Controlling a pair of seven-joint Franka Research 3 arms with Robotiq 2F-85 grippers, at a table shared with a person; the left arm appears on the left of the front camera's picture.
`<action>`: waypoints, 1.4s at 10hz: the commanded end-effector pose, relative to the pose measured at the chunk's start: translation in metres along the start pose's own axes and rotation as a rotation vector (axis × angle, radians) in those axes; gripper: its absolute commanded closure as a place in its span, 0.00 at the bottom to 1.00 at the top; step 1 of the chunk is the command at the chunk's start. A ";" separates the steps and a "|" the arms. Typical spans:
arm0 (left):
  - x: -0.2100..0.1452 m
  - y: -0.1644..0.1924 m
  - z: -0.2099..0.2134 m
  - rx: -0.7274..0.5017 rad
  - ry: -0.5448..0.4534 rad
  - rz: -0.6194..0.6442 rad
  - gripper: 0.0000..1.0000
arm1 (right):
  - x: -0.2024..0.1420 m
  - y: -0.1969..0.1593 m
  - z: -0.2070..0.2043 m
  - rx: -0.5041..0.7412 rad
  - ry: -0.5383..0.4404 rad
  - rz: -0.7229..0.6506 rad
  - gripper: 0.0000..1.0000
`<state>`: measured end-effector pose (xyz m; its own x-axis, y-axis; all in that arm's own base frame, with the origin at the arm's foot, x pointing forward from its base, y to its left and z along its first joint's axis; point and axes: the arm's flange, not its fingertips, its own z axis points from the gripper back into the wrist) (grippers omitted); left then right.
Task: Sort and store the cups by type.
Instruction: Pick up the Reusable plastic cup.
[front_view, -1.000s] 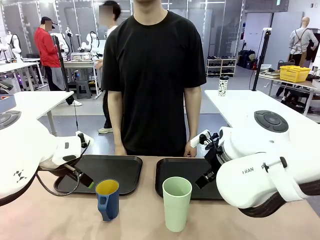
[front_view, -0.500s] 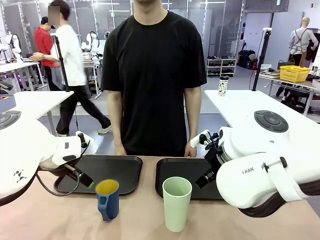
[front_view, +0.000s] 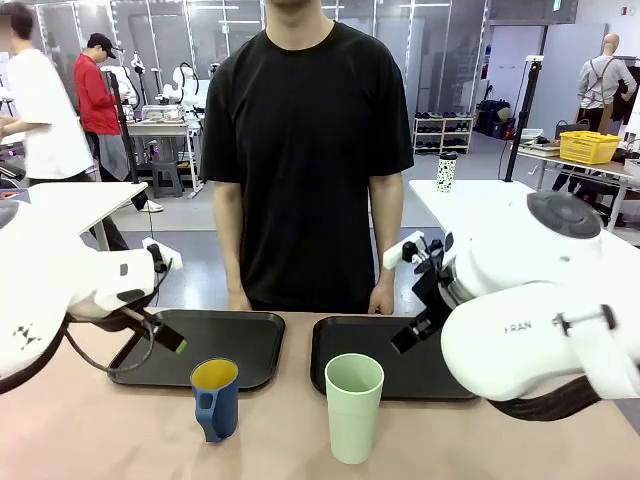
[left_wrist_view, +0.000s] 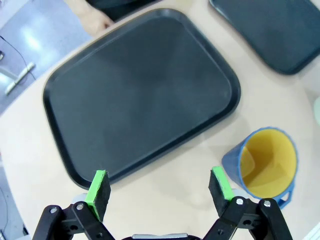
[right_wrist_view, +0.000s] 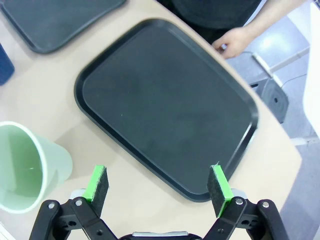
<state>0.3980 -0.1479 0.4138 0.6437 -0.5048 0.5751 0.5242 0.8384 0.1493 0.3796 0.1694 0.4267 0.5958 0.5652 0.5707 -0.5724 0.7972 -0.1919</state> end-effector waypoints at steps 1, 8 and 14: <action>-0.011 -0.016 0.045 0.052 -0.077 -0.009 0.00 | -0.006 0.021 0.050 -0.074 -0.026 0.011 0.00; 0.030 -0.014 0.069 0.097 -0.147 -0.072 0.00 | 0.022 0.017 0.083 -0.090 -0.068 0.042 0.00; 0.030 0.045 0.039 0.134 -0.099 0.052 0.00 | 0.029 -0.032 0.057 -0.119 -0.031 -0.050 0.00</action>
<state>0.3977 -0.1253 0.4738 0.5826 -0.4722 0.6615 0.4421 0.8671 0.2296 0.3573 0.1569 0.4974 0.5768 0.5432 0.6100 -0.5010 0.8251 -0.2611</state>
